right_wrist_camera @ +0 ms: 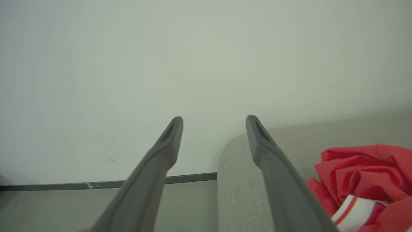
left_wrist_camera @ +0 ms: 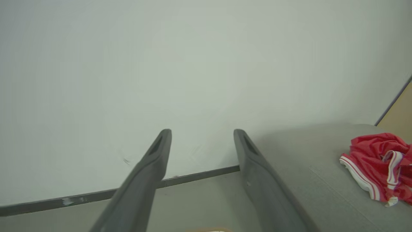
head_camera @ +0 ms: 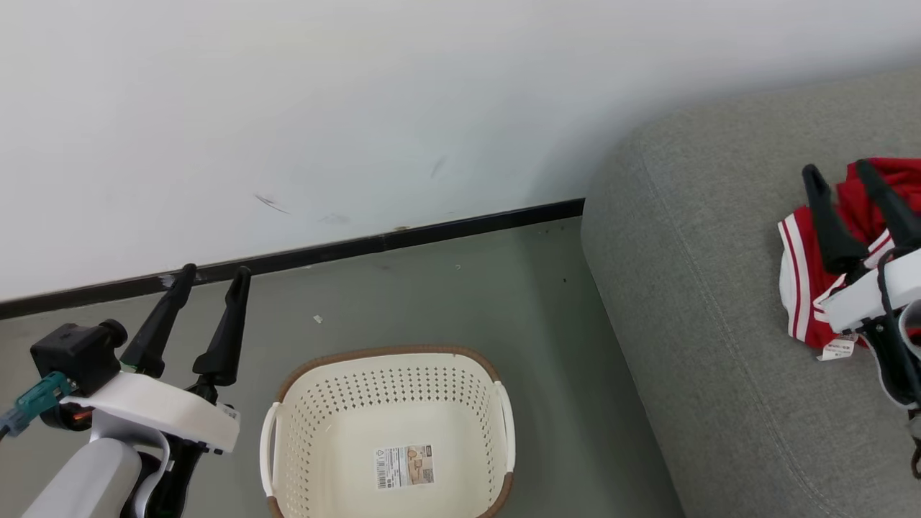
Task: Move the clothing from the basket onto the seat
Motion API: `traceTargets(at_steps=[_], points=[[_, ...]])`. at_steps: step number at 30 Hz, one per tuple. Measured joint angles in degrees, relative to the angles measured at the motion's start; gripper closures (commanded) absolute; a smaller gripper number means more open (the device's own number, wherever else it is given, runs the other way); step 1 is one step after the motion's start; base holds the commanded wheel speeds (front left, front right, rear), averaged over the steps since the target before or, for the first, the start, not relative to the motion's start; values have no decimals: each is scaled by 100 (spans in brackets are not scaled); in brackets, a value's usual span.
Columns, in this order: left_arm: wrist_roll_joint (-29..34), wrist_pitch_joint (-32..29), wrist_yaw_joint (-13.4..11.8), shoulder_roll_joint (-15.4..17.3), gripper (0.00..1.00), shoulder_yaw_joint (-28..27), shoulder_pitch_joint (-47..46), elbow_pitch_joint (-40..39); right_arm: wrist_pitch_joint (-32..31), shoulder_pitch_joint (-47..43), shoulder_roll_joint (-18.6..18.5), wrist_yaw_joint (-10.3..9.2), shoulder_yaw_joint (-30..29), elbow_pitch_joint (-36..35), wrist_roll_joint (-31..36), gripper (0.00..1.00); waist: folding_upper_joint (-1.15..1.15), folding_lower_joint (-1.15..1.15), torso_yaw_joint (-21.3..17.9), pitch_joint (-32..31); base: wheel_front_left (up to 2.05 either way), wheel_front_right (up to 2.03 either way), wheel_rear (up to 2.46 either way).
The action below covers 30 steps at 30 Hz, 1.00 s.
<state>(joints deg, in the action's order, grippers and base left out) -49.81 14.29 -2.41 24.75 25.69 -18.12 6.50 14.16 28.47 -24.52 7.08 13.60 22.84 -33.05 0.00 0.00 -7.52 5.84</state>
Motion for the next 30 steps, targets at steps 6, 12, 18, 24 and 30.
traceTargets(at_steps=[6, 12, 18, 24, 30], points=[[84, 0, -71, -80, 0, -185, 238, 19, 4, -246, 232, 0, -37, -157, 49, 0, 0, 0, 217, -114, 0, 0, 0], [205, 0, -207, -232, 0, -399, 409, 49, 5, -431, 392, 0, -88, -365, 219, 0, 0, 0, 389, -193, 0, 0, 0], [405, 0, -260, -356, 0, -651, 592, 49, 25, -576, 619, 0, -476, -831, 481, 0, 0, 0, 578, -266, 0, 0, 0], [660, 0, -346, -510, 0, -936, 816, 47, 30, -1183, 950, 0, -608, -1034, 760, 0, 0, 0, 760, -331, 0, 0, 0], [809, 1, -349, -672, 0, -1111, 897, 7, 31, -1467, 1167, 0, -748, -1361, 984, 0, 0, 0, 871, -374, 0, 0, 0]])
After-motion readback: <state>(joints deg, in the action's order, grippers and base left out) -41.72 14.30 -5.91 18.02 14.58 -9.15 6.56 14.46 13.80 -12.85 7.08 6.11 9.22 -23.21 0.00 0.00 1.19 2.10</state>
